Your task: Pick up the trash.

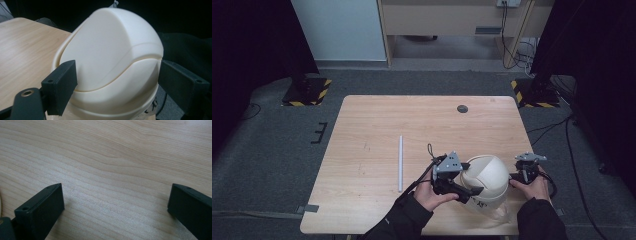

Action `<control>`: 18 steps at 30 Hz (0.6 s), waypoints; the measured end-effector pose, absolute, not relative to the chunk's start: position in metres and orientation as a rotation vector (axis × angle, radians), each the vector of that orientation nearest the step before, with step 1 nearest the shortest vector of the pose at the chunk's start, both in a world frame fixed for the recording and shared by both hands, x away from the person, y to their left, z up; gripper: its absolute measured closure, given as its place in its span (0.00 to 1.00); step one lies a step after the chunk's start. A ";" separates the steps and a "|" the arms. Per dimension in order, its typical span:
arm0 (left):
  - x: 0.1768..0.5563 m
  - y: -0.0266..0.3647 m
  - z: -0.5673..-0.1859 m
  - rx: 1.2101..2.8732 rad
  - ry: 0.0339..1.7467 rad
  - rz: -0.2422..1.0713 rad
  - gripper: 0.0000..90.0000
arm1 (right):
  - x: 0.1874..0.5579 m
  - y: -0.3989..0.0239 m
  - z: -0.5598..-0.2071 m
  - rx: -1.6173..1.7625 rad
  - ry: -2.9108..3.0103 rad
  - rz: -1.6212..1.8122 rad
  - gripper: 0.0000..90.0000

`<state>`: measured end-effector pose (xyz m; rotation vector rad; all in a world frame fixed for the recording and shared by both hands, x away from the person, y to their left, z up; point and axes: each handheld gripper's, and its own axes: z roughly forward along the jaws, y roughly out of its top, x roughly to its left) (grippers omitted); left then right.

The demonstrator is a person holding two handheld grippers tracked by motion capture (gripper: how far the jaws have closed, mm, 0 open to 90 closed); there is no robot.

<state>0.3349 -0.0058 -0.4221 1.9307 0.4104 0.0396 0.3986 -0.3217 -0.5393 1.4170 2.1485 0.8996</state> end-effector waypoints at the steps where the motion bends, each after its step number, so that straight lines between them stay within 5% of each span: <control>1: 0.335 -0.008 -0.424 1.940 0.403 0.030 0.17 | 0.399 -0.322 -0.539 1.417 2.149 0.900 0.01; 18: 0.335 -0.035 -0.430 1.995 0.347 0.019 0.13 | 0.399 -0.322 -0.539 1.416 2.148 0.901 0.01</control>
